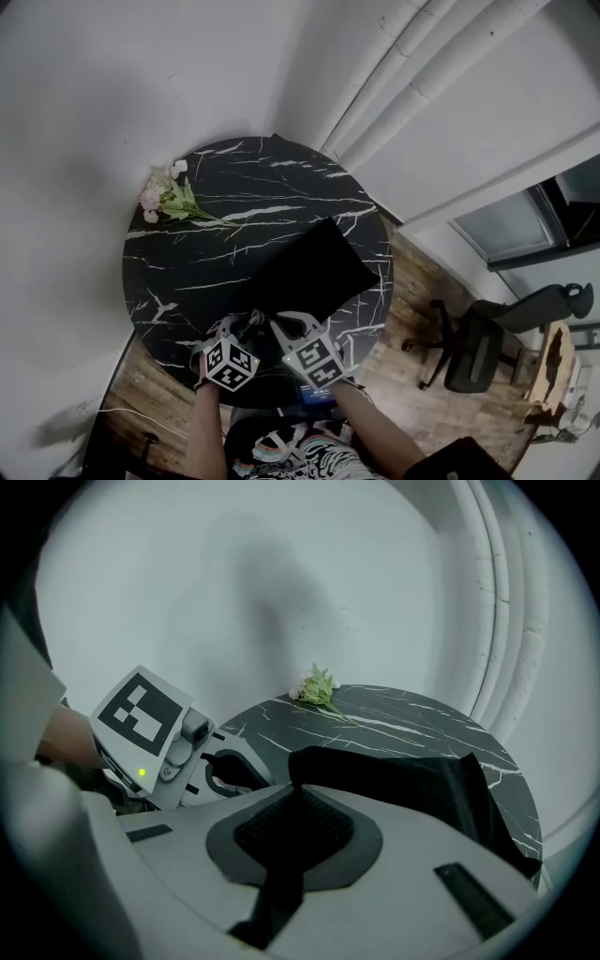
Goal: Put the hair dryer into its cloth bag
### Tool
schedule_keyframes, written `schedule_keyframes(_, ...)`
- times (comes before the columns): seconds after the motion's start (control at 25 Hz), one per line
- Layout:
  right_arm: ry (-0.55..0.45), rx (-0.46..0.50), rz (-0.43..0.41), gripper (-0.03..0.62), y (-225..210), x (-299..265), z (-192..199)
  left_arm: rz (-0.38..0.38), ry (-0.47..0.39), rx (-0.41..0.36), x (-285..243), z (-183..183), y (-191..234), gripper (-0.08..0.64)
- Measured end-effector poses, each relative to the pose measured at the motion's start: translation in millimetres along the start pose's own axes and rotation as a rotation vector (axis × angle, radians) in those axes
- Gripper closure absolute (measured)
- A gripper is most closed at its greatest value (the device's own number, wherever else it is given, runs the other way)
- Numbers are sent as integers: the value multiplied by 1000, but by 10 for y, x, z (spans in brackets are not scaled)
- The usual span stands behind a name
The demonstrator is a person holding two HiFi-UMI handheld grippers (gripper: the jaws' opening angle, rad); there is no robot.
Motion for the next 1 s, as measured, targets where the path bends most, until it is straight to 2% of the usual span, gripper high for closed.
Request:
schedule_keyframes(0.48,-37,-19,-53,565,10,89,-95,42,-69,53,-229,-294,-34,479)
schedule_keyframes(0.84,-47,-34,-88,565,-6,151,-88,45,-76,36,-371,-453,-38,479)
schedule_keyframes(1.0,-51,23,-71,565,-2,164,-88,53,-86,33,-435,-497,-45,479)
Point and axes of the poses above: the fingertips, and each gripper's own axes: x backward along the fingers, y to its left, z out of its underside, the point moved 2 cm from there along x, backward along the fingers, and after that the axes turned 4 degrees about -y, right-handed, at the moved point
